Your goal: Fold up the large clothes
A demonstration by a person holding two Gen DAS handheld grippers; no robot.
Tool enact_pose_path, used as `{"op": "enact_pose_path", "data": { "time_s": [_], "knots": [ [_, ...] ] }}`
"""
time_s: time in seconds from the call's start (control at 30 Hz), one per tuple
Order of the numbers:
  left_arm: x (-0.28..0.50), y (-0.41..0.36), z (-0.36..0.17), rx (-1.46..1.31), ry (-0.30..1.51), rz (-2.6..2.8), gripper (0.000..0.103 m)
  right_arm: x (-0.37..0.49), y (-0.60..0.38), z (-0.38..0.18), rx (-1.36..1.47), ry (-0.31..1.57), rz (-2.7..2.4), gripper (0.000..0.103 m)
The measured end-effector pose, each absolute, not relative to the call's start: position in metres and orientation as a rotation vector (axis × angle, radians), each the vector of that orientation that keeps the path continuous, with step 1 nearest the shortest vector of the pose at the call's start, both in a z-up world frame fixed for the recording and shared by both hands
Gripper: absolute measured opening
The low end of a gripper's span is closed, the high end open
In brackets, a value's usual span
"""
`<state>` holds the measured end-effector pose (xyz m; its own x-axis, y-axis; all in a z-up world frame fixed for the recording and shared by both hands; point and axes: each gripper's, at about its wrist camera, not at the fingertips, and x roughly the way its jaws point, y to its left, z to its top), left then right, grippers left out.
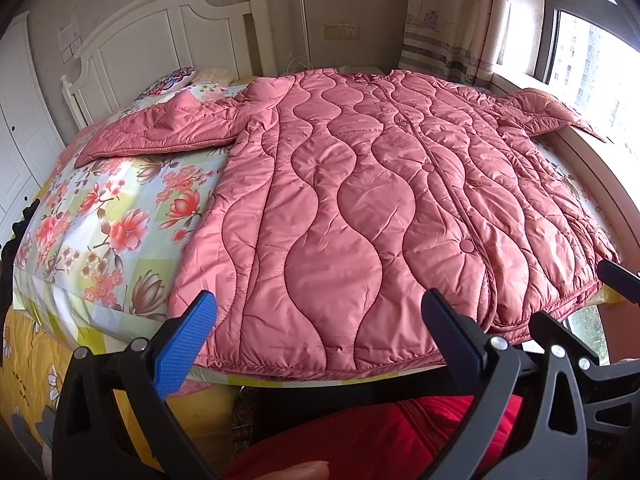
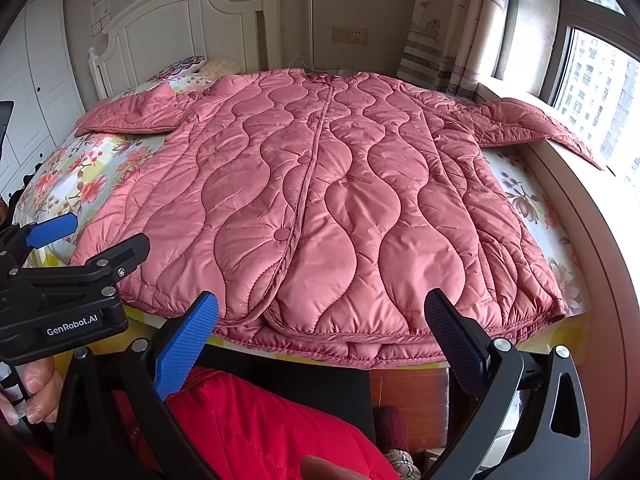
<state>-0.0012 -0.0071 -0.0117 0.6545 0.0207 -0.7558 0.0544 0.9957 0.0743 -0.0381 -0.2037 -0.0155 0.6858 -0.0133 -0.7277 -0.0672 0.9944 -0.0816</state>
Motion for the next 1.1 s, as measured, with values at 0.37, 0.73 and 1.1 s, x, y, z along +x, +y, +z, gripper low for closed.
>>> {"op": "enact_pose_path", "data": {
  "time_s": [0.37, 0.73, 1.1],
  "knots": [
    [-0.0014, -0.0058, -0.0135, 0.086, 0.864, -0.017, 0.101, -0.0376, -0.2033, -0.0177, -0.104, 0.817, 0.034, 0.099],
    [0.0018, -0.0021, -0.0112, 0.084, 0.872, -0.007, 0.101, -0.036, -0.2034, -0.0174, -0.066, 0.841, 0.099, 0.099],
    [0.0041, 0.0009, -0.0093, 0.078, 0.871, -0.004, 0.101, -0.0375, -0.2016, -0.0193, -0.05, 0.88, 0.127, 0.099]
  ]
}}
